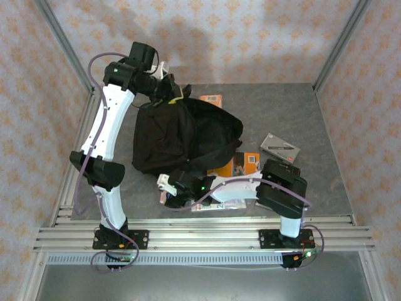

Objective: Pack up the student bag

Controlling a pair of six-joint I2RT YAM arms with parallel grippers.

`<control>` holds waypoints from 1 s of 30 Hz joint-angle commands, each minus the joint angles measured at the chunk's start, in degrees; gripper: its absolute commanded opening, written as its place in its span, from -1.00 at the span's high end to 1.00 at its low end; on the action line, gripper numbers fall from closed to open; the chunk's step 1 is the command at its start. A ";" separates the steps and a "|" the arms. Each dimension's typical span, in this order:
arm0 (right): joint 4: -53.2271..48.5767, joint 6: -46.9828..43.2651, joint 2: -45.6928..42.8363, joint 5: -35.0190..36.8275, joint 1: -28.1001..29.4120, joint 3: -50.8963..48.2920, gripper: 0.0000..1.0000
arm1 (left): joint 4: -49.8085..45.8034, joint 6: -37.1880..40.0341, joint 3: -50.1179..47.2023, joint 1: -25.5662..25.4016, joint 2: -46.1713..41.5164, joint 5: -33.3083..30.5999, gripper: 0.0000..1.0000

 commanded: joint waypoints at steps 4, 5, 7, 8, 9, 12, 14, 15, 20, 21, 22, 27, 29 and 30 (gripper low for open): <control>-3.91 -0.92 3.94 0.68 1.73 4.75 -0.36 | 2.39 -0.78 0.09 0.70 -3.43 2.64 1.00; -4.96 -1.16 4.66 1.22 2.06 5.32 -0.30 | 2.40 -0.78 0.04 0.66 -3.43 2.72 1.00; -6.41 -1.69 5.29 1.31 2.48 5.80 -0.17 | 2.31 -0.81 0.02 0.79 -3.43 2.73 1.00; -6.79 -1.71 5.38 1.73 2.67 5.80 -0.13 | 2.31 -0.78 -0.06 0.88 -3.43 2.73 1.00; -6.96 -1.46 5.44 2.07 2.76 5.65 -0.09 | 2.31 -0.78 -0.15 0.92 -3.43 2.73 1.00; -7.23 -0.60 4.34 2.72 2.77 5.12 0.16 | 2.26 -0.78 -0.15 0.89 -3.34 2.90 1.00; -6.99 -0.10 2.48 3.72 2.77 4.52 0.26 | 2.31 -0.78 -0.07 0.99 -3.34 2.90 1.00; -6.61 0.19 1.24 4.57 2.73 4.13 0.27 | 2.31 -0.83 -0.07 1.04 -3.34 2.97 1.00; -1.84 4.32 -10.65 7.45 1.62 -0.44 0.31 | 2.48 -1.13 0.02 1.15 -3.68 2.84 1.00; -0.89 5.42 -13.40 7.91 1.19 -1.65 0.31 | 2.57 -1.22 0.10 1.16 -3.69 2.92 1.00; 0.20 6.57 -16.56 8.28 0.56 -3.26 0.32 | 2.72 -1.35 0.10 1.15 -3.77 3.07 1.00; 4.14 13.66 -32.86 9.74 -5.25 -11.74 0.35 | 2.90 -1.57 0.11 1.49 -4.03 3.40 1.00; 5.22 17.19 -39.51 10.78 -9.03 -14.89 0.39 | 3.01 -1.73 0.11 1.50 -4.13 3.51 1.00; 5.67 19.24 -42.13 11.17 -11.13 -16.00 0.43 | 3.01 -1.66 0.11 1.50 -4.13 3.51 1.00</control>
